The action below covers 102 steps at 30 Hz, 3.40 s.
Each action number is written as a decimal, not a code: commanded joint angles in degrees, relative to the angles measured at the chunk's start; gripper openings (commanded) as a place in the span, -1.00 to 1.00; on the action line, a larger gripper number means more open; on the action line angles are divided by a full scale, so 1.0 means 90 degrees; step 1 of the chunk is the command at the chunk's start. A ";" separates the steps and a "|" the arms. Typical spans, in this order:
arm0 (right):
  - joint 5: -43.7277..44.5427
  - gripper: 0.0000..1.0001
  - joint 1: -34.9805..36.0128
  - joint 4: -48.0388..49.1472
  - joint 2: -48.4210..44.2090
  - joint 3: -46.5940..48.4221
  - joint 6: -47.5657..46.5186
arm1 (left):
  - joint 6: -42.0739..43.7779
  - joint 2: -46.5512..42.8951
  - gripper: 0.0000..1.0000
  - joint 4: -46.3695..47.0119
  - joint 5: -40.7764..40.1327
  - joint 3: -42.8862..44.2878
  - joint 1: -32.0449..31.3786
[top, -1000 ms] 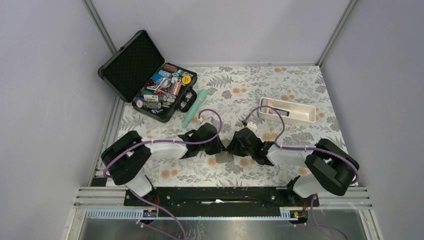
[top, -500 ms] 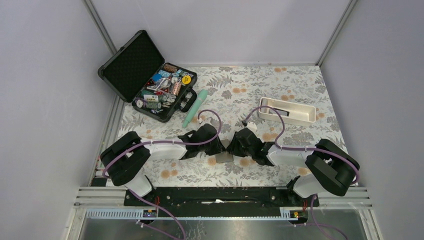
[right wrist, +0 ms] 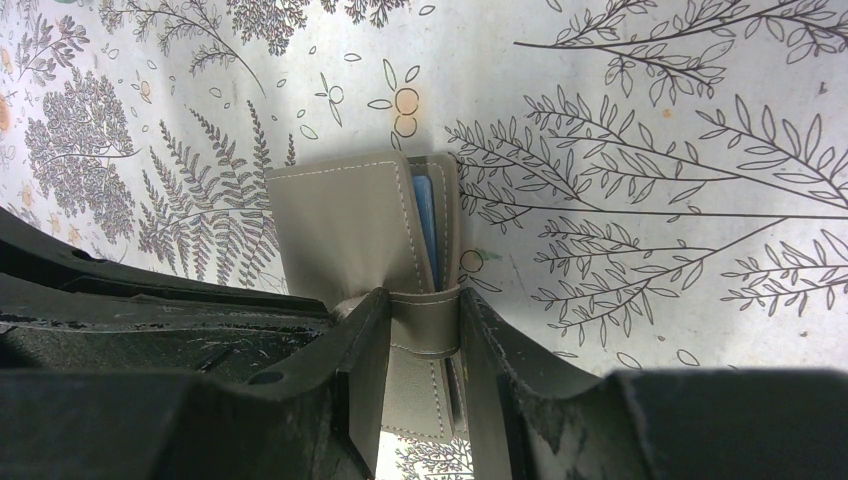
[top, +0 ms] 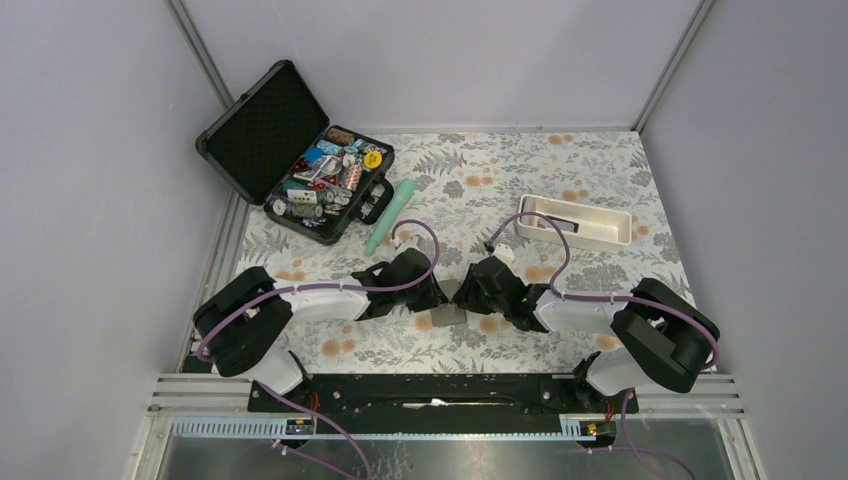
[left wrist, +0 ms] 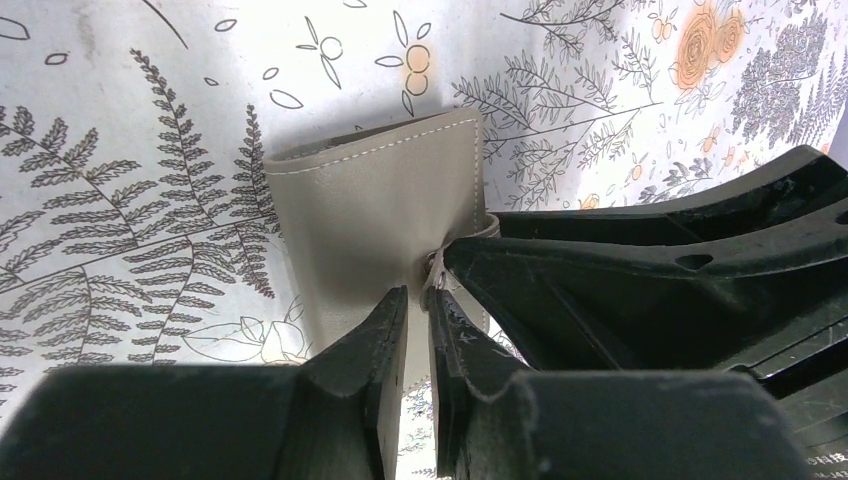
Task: Put the credit cards into the card holder
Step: Close the card holder at the center of the board.
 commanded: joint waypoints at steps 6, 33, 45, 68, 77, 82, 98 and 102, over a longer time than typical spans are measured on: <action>0.0086 -0.26 0.0128 -0.1915 0.0331 -0.0476 -0.0286 | -0.0041 0.0037 -0.68 0.0320 0.0019 -0.0014 -0.0025; 0.0289 0.01 0.0126 -0.2360 -0.0579 -0.0409 -0.0216 | -0.0290 0.0139 -1.00 0.1041 0.0281 -0.0181 -0.0030; 0.0435 0.23 0.0124 -0.2340 -0.1661 -0.0824 0.0071 | -0.0577 0.0288 -1.00 0.1768 0.0289 -0.0464 -0.0029; 0.0336 0.45 0.0109 -0.1638 -0.1297 -0.0491 -0.0032 | -0.0196 -0.0105 -1.00 0.1412 -0.0123 -0.0319 -0.0016; 0.0285 0.46 -0.0012 -0.1512 -0.1247 -0.0485 -0.0080 | -0.0224 0.0129 -1.00 0.1510 0.0060 -0.0297 0.0069; 0.0213 0.47 -0.0080 -0.1258 -0.1141 -0.0452 -0.0124 | -0.0121 0.0178 -1.00 0.1462 0.0034 -0.0263 0.0098; -0.0522 0.38 -0.0551 -0.0489 -0.0422 -0.0173 -0.0399 | -0.0070 0.0155 -1.00 0.1086 -0.0056 -0.0282 0.0114; -0.0733 0.22 -0.0549 -0.0451 -0.0212 -0.0161 -0.0410 | -0.0035 0.0087 -1.00 0.0919 -0.0124 -0.0259 0.0119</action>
